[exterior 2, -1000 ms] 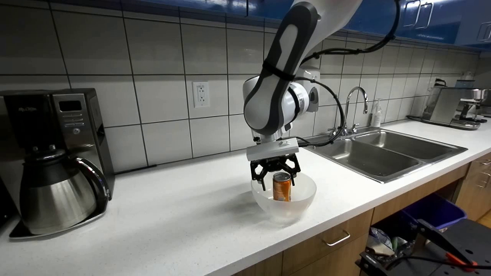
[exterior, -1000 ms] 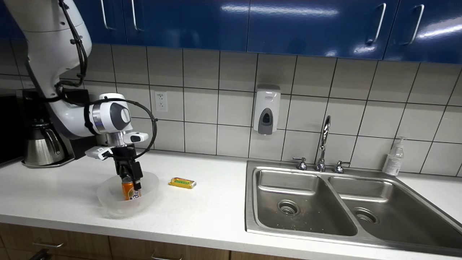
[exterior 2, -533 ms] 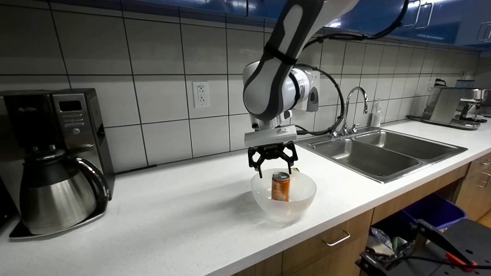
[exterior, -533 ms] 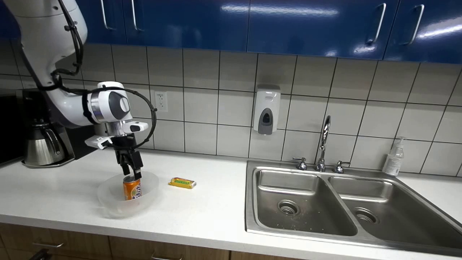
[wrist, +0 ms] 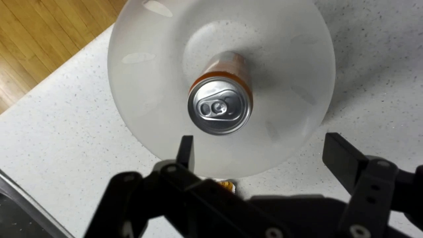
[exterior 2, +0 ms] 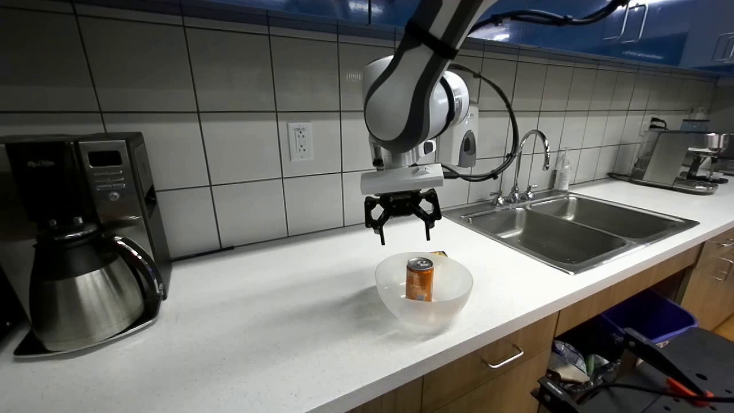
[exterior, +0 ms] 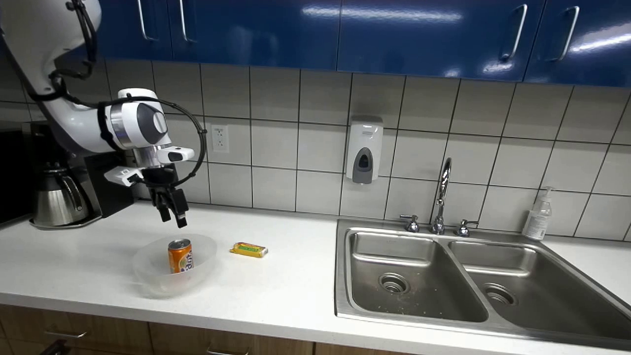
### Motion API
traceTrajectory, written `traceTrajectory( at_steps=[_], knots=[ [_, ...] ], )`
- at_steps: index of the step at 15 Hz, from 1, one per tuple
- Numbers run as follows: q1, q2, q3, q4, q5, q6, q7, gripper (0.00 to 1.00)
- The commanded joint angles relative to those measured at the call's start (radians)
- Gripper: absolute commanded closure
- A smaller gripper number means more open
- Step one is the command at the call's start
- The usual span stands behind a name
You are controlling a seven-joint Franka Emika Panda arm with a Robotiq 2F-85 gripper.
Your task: Put the can in the bowl
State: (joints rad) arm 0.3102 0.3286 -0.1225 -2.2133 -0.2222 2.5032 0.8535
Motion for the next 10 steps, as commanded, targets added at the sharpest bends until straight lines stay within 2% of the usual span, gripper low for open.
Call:
traceTrajectory(
  at_steps=[1,5,6,10],
  knots=[
    [0.013,-0.124,0.034,-0.117,-0.066,-0.002,0.075,0.00],
    [0.026,-0.187,0.094,-0.205,-0.111,-0.002,0.182,0.00],
    [-0.015,-0.121,0.104,-0.134,-0.082,-0.003,0.114,0.00],
    [-0.019,-0.121,0.117,-0.143,-0.083,-0.002,0.123,0.00]
  ],
)
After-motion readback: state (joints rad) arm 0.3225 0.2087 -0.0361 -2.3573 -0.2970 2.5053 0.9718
